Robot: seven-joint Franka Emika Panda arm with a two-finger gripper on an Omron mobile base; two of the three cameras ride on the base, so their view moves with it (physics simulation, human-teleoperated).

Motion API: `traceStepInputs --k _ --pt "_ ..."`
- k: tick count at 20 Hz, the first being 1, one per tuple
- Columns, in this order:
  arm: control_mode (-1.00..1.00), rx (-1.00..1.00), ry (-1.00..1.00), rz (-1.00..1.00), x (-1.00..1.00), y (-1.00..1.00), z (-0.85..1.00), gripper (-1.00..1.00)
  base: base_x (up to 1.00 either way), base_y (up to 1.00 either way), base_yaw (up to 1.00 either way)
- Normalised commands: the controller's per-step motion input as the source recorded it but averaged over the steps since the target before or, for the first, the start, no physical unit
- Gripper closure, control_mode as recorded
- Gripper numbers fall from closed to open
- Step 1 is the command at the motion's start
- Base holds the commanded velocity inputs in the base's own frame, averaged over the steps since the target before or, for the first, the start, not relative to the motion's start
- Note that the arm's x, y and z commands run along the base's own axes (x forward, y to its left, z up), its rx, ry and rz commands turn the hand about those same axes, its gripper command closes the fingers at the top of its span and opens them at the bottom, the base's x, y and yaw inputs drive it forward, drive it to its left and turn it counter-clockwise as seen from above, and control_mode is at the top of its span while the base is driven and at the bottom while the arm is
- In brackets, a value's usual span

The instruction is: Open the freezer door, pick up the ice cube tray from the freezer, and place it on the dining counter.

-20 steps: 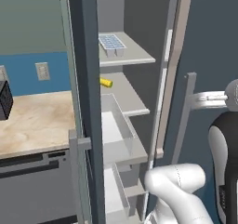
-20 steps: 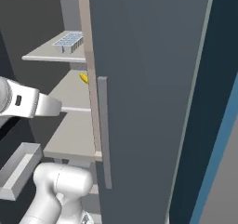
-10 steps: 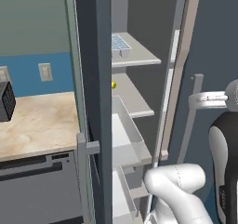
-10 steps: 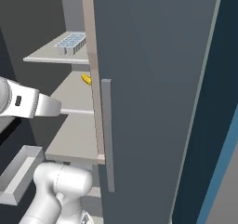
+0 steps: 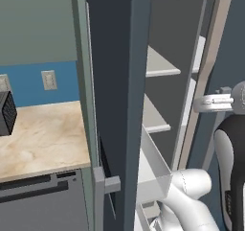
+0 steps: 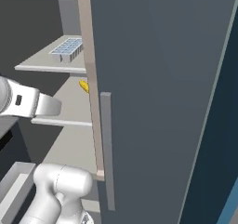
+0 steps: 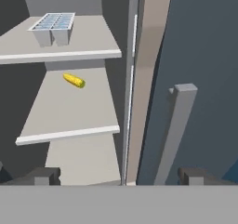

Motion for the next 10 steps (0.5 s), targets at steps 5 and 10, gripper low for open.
traceStepInputs --k 5,10 --pt "1.00 0.00 0.00 0.00 0.00 0.00 0.00 -1.00 0.53 0.00 0.00" --pt "-1.00 0.08 0.02 -0.01 0.02 0.10 0.03 -1.00 0.05 0.01 0.00"
